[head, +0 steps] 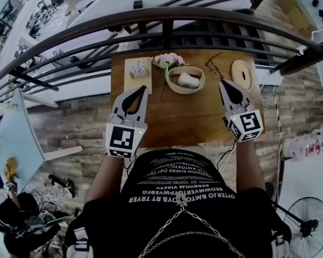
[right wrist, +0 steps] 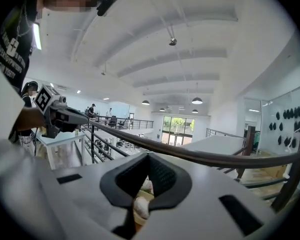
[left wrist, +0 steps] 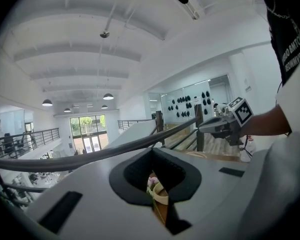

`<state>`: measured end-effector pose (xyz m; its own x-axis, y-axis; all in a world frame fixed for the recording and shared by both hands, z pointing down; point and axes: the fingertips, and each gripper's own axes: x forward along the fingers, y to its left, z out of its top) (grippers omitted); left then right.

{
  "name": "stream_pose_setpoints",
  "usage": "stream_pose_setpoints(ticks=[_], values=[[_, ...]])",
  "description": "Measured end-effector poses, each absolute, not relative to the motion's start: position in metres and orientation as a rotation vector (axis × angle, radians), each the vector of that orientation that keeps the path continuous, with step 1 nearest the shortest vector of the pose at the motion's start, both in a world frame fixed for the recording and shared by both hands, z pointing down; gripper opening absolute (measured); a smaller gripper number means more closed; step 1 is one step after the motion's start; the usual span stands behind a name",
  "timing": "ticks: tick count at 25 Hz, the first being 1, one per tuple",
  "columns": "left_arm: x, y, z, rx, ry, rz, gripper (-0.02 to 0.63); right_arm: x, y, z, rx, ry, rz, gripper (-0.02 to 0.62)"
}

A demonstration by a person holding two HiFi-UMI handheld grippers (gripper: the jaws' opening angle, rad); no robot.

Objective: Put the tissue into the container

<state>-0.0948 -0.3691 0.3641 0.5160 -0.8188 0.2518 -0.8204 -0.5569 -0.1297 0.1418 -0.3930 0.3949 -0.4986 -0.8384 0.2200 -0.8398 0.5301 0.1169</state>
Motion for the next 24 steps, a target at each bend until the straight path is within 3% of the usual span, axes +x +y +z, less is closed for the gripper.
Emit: stream_pose_setpoints(ticks=[9, 24], values=[[-0.090, -0.359, 0.355, 2.763, -1.450, 0.433, 0.025, 0.143, -0.372, 0.355, 1.443, -2.554, -0.020, 0.014], [-0.069, -0.342, 0.359, 2.742, -1.407, 0.388, 0.025, 0.157, -0.343, 0.362, 1.443, -2.521, 0.039, 0.014]])
